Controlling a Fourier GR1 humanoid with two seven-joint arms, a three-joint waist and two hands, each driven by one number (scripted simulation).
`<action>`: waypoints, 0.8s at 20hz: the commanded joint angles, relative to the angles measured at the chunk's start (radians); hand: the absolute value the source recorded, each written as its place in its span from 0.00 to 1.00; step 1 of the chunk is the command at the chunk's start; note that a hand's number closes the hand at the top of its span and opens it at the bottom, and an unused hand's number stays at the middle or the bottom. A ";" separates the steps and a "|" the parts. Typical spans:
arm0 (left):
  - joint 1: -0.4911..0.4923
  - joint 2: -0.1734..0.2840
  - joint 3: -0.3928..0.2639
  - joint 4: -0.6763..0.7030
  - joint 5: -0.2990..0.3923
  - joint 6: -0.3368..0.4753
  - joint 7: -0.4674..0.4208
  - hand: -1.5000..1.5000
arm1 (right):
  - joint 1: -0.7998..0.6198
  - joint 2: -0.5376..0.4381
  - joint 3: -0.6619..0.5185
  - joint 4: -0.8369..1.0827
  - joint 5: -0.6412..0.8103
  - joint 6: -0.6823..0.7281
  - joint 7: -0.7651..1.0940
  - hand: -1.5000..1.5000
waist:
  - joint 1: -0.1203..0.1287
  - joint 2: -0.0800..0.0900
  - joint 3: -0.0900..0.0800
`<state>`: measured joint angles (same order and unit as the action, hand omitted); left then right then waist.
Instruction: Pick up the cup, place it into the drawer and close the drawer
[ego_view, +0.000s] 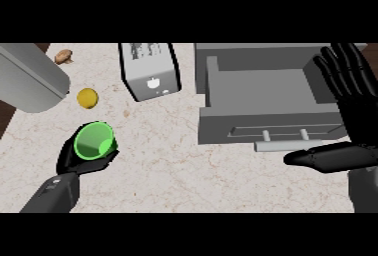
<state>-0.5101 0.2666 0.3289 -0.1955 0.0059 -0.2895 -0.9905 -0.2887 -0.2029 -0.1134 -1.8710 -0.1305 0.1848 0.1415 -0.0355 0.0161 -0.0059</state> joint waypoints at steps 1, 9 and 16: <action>0.004 -0.019 0.010 -0.048 -0.007 0.121 -0.166 1.00 | -0.044 0.002 -0.004 0.017 0.016 -0.026 0.017 0.00 | 0.011 -0.002 0.001; -0.040 -0.044 0.044 -0.093 0.041 0.008 -0.203 1.00 | -0.003 -0.027 -0.050 0.035 -0.032 0.022 -0.021 0.00 | 0.009 -0.007 0.003; -0.060 -0.139 0.040 -0.138 0.053 0.086 -0.216 1.00 | 0.034 -0.028 -0.030 0.000 -0.020 0.029 0.007 0.00 | 0.020 -0.012 0.004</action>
<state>-0.5647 0.1679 0.3831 -0.3103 0.0601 -0.1495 -1.0868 -0.2720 -0.2259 -0.1519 -1.8634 -0.1531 0.2051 0.1307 -0.0237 0.0078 -0.0029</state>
